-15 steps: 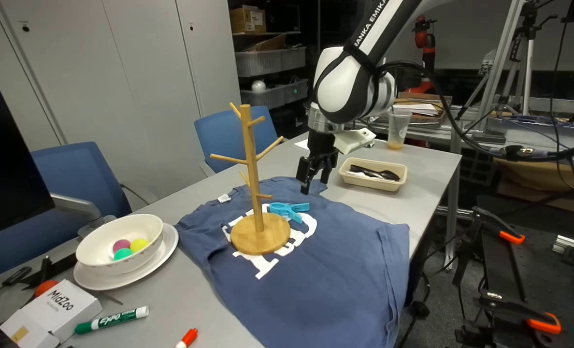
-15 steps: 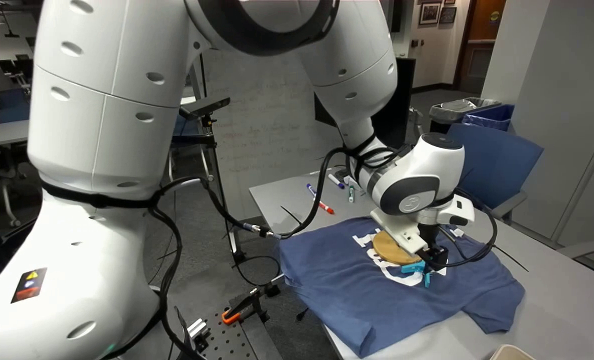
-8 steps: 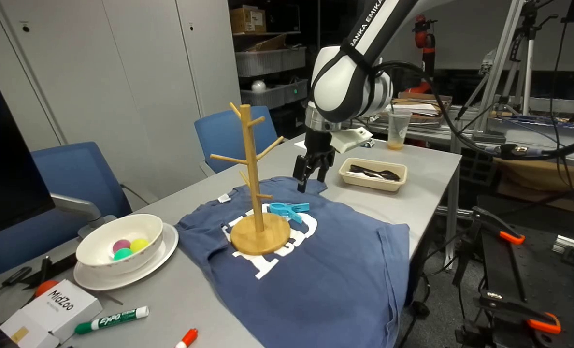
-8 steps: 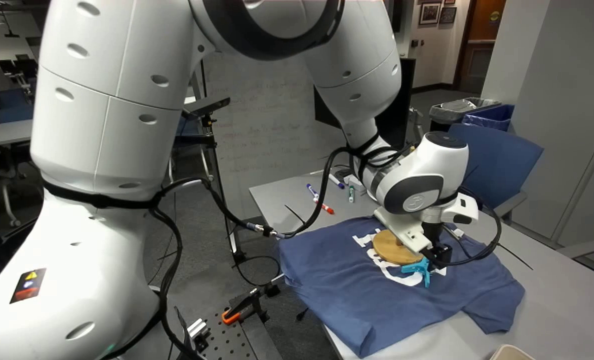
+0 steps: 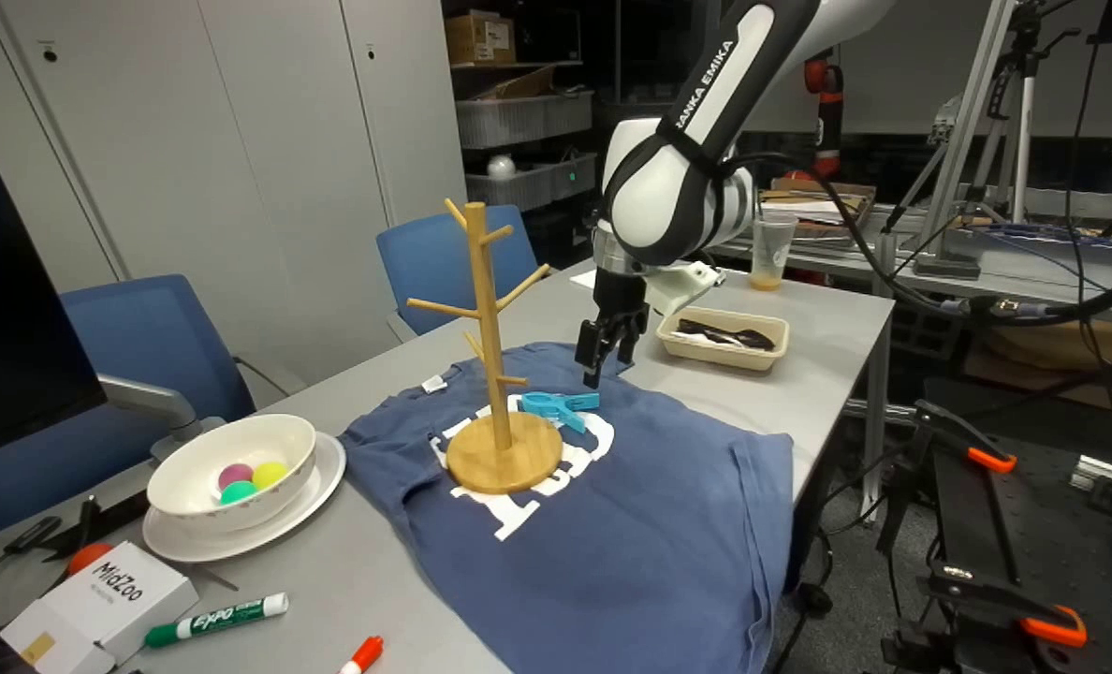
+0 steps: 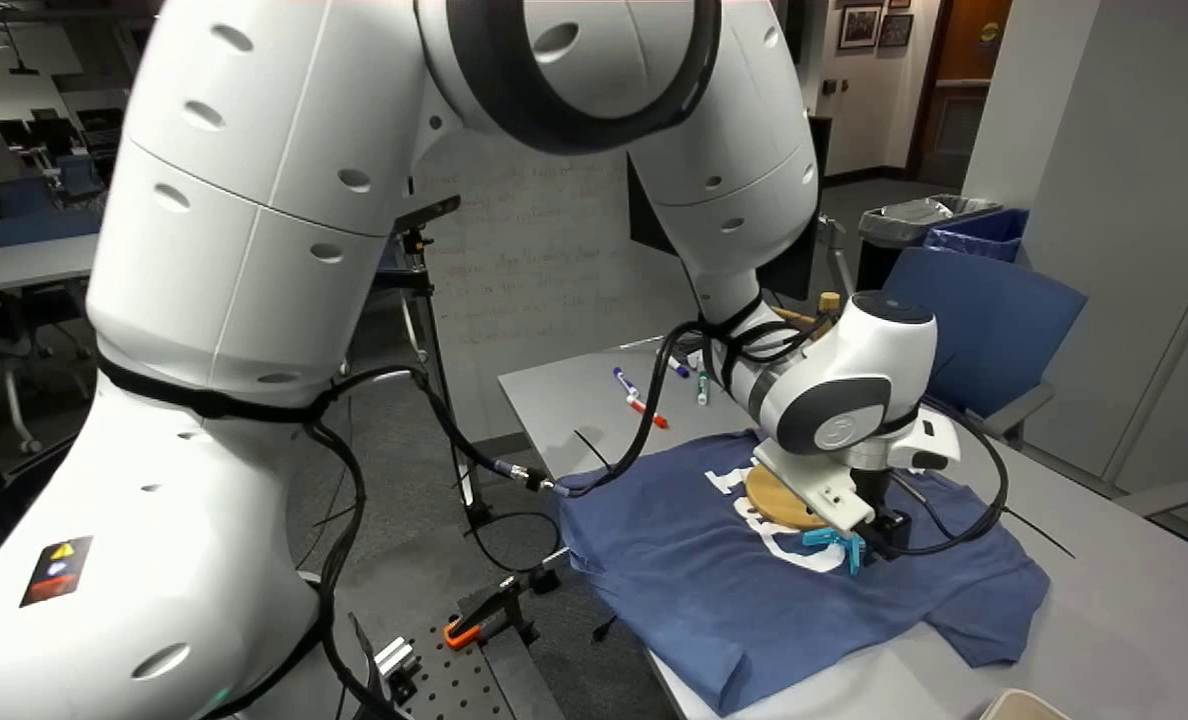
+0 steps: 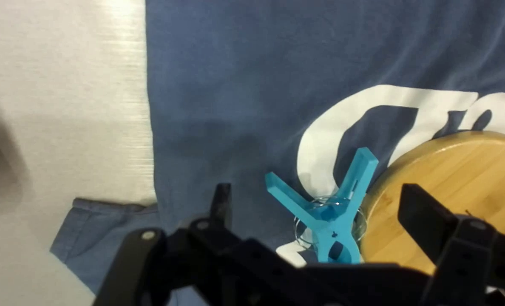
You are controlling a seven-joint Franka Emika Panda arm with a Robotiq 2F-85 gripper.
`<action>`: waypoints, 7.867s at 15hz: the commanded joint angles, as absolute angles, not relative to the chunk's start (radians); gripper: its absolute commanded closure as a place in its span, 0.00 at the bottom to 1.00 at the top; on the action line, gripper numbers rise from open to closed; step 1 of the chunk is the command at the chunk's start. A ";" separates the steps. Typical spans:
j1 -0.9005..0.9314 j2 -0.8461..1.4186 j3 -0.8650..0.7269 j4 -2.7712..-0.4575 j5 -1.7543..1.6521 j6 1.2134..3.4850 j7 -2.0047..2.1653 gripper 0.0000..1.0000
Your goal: Hang the peg on the stand
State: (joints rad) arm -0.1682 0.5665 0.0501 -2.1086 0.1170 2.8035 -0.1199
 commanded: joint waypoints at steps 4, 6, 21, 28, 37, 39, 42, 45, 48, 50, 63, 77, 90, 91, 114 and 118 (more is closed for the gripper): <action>-0.196 0.684 0.073 -2.031 0.057 2.946 -0.237 0.00; -0.182 0.698 0.065 -2.018 0.026 3.000 -0.235 0.00; -0.094 0.782 0.014 -1.993 -0.074 3.161 -0.186 0.00; -0.044 0.832 -0.039 -1.953 -0.071 3.156 -0.165 0.00; -0.023 0.853 -0.064 -1.932 -0.065 3.155 -0.141 0.66; -0.018 0.847 -0.074 -1.937 -0.061 3.157 -0.128 0.67; -0.016 0.816 -0.087 -1.970 -0.062 3.149 -0.116 0.67; -0.039 0.752 -0.080 -2.024 -0.064 3.091 -0.121 0.67; -0.059 0.693 -0.084 -2.080 -0.070 3.038 -0.134 0.67; -0.064 0.647 -0.103 -2.123 -0.072 3.011 -0.132 0.67; -0.111 0.301 -0.160 -2.359 -0.069 3.052 -0.132 0.67; -0.432 0.128 0.381 -2.442 0.466 3.159 -0.392 0.67; -0.647 0.144 0.639 -2.394 0.741 3.132 -0.582 0.42; -0.657 0.144 0.645 -2.392 0.745 3.124 -0.589 0.42; -0.803 0.148 0.659 -2.269 1.135 2.696 -0.743 0.67; -0.797 0.150 0.654 -2.273 1.152 2.637 -0.744 0.67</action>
